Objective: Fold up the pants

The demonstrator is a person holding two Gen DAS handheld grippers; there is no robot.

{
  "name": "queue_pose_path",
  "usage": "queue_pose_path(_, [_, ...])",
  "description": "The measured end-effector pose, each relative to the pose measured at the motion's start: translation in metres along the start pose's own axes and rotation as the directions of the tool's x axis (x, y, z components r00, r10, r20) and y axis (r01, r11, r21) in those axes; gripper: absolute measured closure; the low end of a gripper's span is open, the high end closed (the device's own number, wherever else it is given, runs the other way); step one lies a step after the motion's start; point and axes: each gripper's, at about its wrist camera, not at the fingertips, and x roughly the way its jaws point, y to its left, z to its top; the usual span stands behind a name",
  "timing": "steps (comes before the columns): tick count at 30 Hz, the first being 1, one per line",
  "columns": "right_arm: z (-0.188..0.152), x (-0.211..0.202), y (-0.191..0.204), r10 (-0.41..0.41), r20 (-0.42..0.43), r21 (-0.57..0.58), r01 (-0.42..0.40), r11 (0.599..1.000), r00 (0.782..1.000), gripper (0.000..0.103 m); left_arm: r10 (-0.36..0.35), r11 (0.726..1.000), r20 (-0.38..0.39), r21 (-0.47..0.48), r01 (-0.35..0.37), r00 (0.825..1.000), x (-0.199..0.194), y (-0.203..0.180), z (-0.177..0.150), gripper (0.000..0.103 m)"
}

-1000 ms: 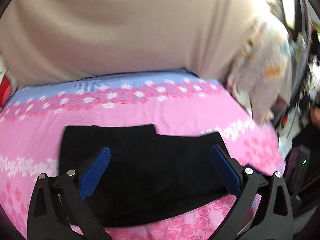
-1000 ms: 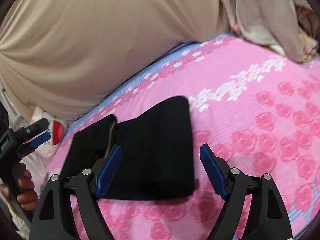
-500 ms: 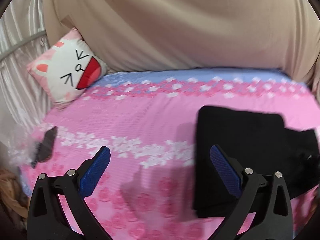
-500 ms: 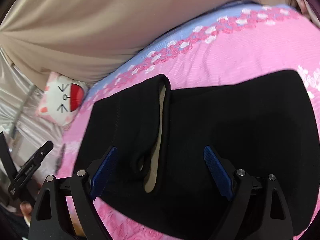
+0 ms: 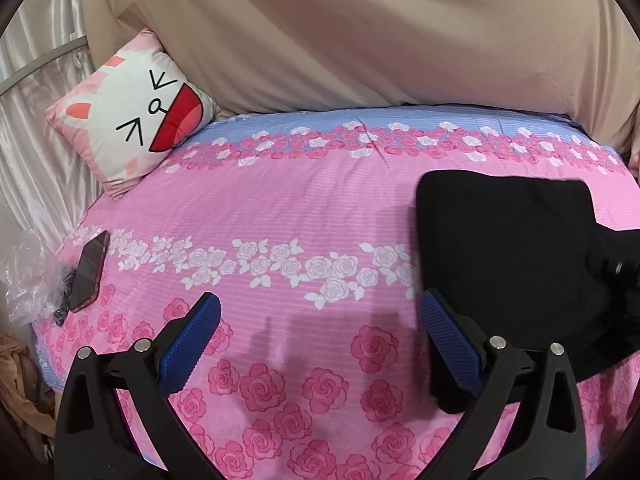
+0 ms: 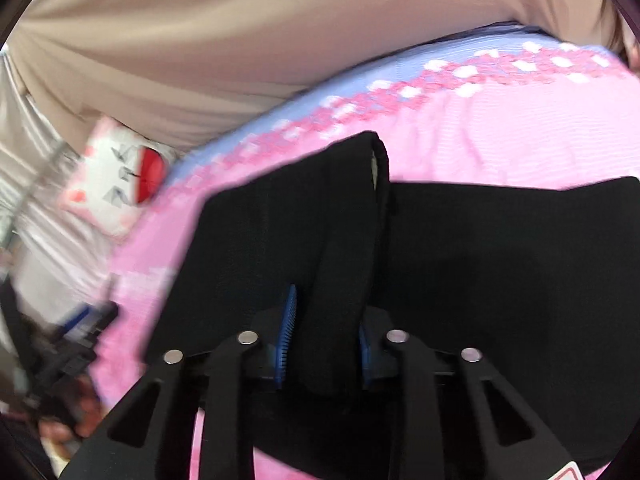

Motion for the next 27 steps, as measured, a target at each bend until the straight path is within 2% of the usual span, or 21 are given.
queue_pose_path(2, [0.01, -0.026, 0.006, 0.054, 0.061, 0.0, -0.054, 0.999, 0.997, 0.082, -0.042, 0.999, -0.005, -0.005, 0.042, 0.999, -0.005, -0.002, 0.001, 0.005])
queue_pose_path(3, [0.015, -0.046, 0.006, 0.07, 0.103, -0.003, -0.07, 0.998, 0.992, 0.094, -0.071, 0.997, -0.005, -0.011, 0.071, 0.997, -0.008, -0.002, 0.001, 0.005])
queue_pose_path(5, [0.021, -0.084, 0.0, 0.067, 0.171, -0.012, -0.066, 0.998, 0.983, 0.095, -0.146, 0.989, -0.005, -0.024, 0.146, 0.989, -0.015, -0.005, 0.002, 0.005])
queue_pose_path(6, [0.022, -0.106, -0.01, 0.052, 0.206, -0.004, -0.052, 0.999, 0.977, 0.095, -0.189, 0.982, -0.007, -0.032, 0.188, 0.982, -0.018, -0.008, 0.003, 0.005])
queue_pose_path(9, [0.011, -0.14, -0.047, -0.081, 0.243, 0.041, 0.073, 0.996, 0.967, 0.093, -0.271, 0.962, -0.022, -0.046, 0.27, 0.962, -0.019, -0.021, 0.004, 0.005])
queue_pose_path(10, [0.006, -0.142, -0.061, -0.11, 0.24, 0.077, 0.094, 0.993, 0.965, 0.091, -0.295, 0.955, -0.036, -0.051, 0.293, 0.955, -0.016, -0.029, 0.004, 0.005])
queue_pose_path(13, [-0.021, -0.124, -0.117, -0.144, 0.126, 0.225, 0.114, 0.968, 0.982, 0.074, -0.305, 0.952, -0.081, -0.038, 0.302, 0.949, -0.007, -0.051, 0.002, 0.005])
queue_pose_path(14, [-0.026, -0.12, -0.125, -0.154, 0.105, 0.257, 0.123, 0.959, 0.983, 0.065, -0.3, 0.954, -0.093, -0.031, 0.298, 0.949, -0.006, -0.056, 0.001, 0.005])
queue_pose_path(16, [-0.035, -0.119, -0.131, -0.089, 0.111, 0.285, 0.054, 0.957, 0.99, 0.05, -0.295, 0.955, -0.104, -0.014, 0.295, 0.95, -0.006, -0.064, 0.0, 0.005])
queue_pose_path(17, [-0.039, -0.12, -0.129, -0.044, 0.13, 0.289, 0.005, 0.957, 0.991, 0.039, -0.288, 0.957, -0.102, -0.004, 0.289, 0.952, -0.009, -0.067, -0.001, 0.005])
queue_pose_path(19, [-0.044, -0.12, -0.12, 0.017, 0.126, 0.272, -0.051, 0.961, 0.992, 0.036, -0.278, 0.96, -0.092, 0.004, 0.28, 0.956, -0.013, -0.069, 0.0, 0.005])
queue_pose_path(21, [-0.05, -0.12, -0.111, 0.042, 0.101, 0.24, -0.066, 0.968, 0.994, 0.036, -0.282, 0.959, -0.09, -0.002, 0.282, 0.955, -0.015, -0.066, 0.0, 0.005])
queue_pose_path(25, [-0.075, -0.112, -0.092, 0.119, 0.013, 0.207, -0.119, 0.971, 0.993, 0.036, -0.287, 0.958, -0.095, -0.01, 0.287, 0.953, -0.013, -0.062, 0.0, 0.005])
queue_pose_path(27, [-0.088, -0.095, -0.081, 0.12, -0.05, 0.199, -0.108, 0.974, 0.992, 0.037, -0.291, 0.957, -0.106, -0.017, 0.291, 0.951, -0.008, -0.063, -0.002, 0.005])
